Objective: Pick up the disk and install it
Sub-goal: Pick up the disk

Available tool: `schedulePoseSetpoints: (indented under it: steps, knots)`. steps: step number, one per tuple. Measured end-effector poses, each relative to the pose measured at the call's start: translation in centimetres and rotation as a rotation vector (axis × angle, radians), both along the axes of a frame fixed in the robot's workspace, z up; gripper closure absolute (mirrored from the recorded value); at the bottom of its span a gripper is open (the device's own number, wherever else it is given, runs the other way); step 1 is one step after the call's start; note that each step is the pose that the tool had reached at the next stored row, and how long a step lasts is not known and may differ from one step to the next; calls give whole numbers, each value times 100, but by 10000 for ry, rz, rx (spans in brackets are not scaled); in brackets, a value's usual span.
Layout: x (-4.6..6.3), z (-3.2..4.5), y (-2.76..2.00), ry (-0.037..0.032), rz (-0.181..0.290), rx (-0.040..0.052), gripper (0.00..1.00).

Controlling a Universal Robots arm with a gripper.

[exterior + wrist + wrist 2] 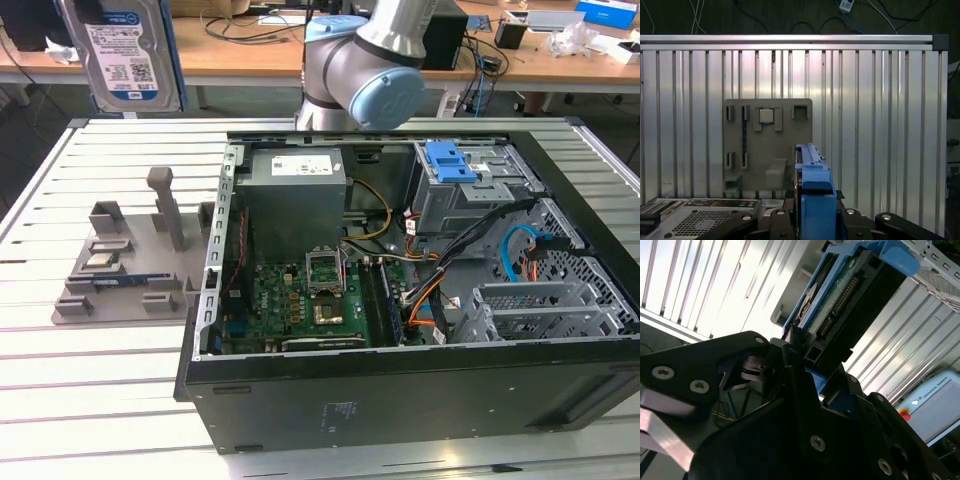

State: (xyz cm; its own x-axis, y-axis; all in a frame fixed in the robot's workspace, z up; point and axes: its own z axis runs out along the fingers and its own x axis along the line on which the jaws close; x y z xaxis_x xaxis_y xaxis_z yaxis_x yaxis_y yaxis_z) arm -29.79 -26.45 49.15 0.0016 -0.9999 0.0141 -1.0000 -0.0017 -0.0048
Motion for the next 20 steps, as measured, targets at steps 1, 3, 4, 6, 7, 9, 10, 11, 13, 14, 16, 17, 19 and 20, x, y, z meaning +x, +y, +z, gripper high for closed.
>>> schedulePoseSetpoints:
  steps: [1,3,4,6,7,9,10,11,13,14,16,17,19,20]
  knots:
    - [53,0,0,0,1,0,64]
    - [175,-1,0,1,1,1,64]
    - [221,0,0,2,1,0,64]
    - [322,-1,0,1,0,1,64]
    - [371,-1,0,1,1,1,64]
    - [590,-1,0,5,0,1,64]
    - [629,-1,0,6,1,1,64]
    - [671,-1,-1,6,2,0,64]
    - [771,0,0,8,-1,1,64]
    - [859,0,0,11,1,0,64]
    - [1000,-1,0,14,-1,1,64]
    - [1053,-1,0,14,1,1,64]
    - [1131,0,0,15,1,0,64]
    - [1166,0,0,16,-1,0,64]
